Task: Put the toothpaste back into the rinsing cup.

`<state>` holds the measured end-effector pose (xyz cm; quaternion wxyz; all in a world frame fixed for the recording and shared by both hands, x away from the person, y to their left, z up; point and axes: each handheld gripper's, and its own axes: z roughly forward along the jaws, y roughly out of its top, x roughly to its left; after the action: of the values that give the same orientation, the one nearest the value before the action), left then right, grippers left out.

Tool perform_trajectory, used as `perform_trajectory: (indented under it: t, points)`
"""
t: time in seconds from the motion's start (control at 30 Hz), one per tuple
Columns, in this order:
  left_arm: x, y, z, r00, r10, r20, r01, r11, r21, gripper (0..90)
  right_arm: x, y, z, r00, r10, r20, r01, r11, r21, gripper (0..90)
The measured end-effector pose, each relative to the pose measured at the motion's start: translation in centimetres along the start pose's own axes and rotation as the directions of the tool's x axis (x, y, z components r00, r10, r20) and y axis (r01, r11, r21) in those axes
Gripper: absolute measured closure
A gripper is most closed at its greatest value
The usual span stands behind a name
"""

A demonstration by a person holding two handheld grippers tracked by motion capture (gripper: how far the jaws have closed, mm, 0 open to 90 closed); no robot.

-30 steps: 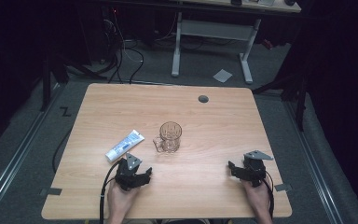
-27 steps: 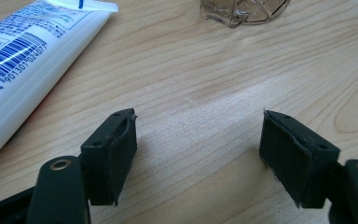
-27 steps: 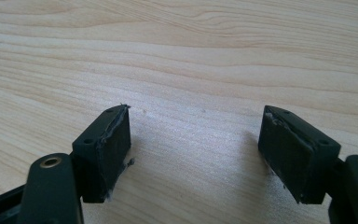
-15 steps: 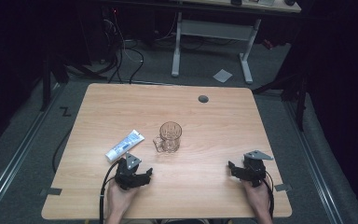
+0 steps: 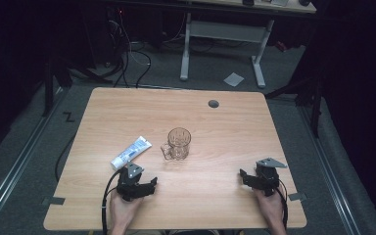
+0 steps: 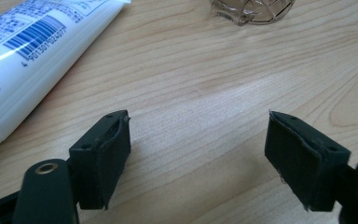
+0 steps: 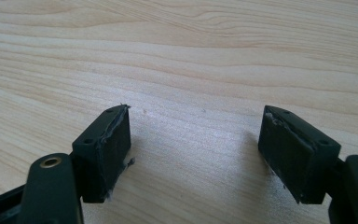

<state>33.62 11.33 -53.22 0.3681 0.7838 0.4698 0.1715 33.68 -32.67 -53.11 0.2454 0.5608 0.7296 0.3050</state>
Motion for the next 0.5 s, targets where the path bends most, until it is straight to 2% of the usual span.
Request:
perform_trajectory:
  t: [0.17, 0.5]
  points:
    - [0.3, 0.0, -0.7, 0.9999, -0.014, 0.005, 0.014, 0.9997, -0.020, 23.3, 0.0, 0.0, 0.0, 1.0000, 0.000, 0.000, 0.000, 1.000, 0.000, 25.2]
    - [0.7, -0.1, -2.1, 0.9998, -0.017, -0.009, 0.017, 0.9990, -0.042, 23.3, 0.0, 0.0, 0.0, 1.0000, 0.000, 0.000, 0.000, 1.000, 0.000, 25.2]
